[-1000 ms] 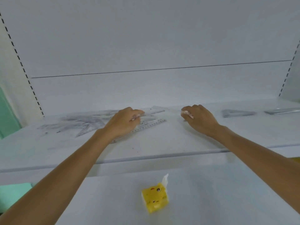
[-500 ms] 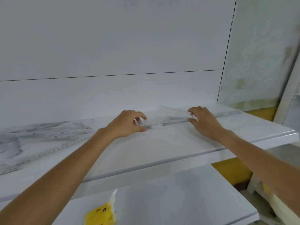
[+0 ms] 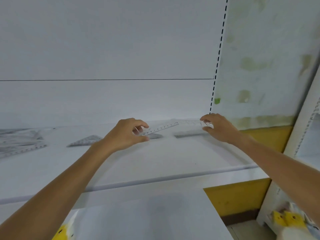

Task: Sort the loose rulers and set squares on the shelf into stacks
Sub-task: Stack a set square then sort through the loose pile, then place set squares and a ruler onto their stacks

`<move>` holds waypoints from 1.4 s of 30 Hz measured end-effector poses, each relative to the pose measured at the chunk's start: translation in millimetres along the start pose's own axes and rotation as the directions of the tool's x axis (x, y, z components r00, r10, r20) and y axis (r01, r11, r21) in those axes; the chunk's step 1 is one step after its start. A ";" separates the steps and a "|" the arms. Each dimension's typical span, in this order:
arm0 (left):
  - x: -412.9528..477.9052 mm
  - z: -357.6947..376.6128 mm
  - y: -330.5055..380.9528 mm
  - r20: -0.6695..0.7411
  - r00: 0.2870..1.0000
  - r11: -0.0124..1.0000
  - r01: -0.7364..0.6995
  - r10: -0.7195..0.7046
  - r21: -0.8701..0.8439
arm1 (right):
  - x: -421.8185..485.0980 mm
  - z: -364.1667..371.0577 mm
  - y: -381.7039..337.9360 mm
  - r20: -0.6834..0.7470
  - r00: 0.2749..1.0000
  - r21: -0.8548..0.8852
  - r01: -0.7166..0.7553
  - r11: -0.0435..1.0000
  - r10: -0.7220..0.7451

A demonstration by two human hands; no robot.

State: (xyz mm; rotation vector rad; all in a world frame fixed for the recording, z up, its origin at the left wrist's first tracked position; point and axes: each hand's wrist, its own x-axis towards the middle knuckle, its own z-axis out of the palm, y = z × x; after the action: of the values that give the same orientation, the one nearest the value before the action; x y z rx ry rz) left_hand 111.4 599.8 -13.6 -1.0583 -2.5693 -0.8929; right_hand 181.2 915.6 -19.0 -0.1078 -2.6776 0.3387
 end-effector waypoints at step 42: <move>91.8 92.8 70.6 -0.039 0.996 0.996 0.082 -0.082 -0.021 | -58.9 -2.1 15.2 0.177 0.979 0.053 0.094 0.994 -0.102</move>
State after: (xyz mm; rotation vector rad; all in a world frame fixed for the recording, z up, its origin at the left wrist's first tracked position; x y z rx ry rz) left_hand 97.3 747.5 -17.1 -0.9361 -2.5926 -0.9508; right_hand 235.6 923.2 -45.4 0.0722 -2.8381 0.3938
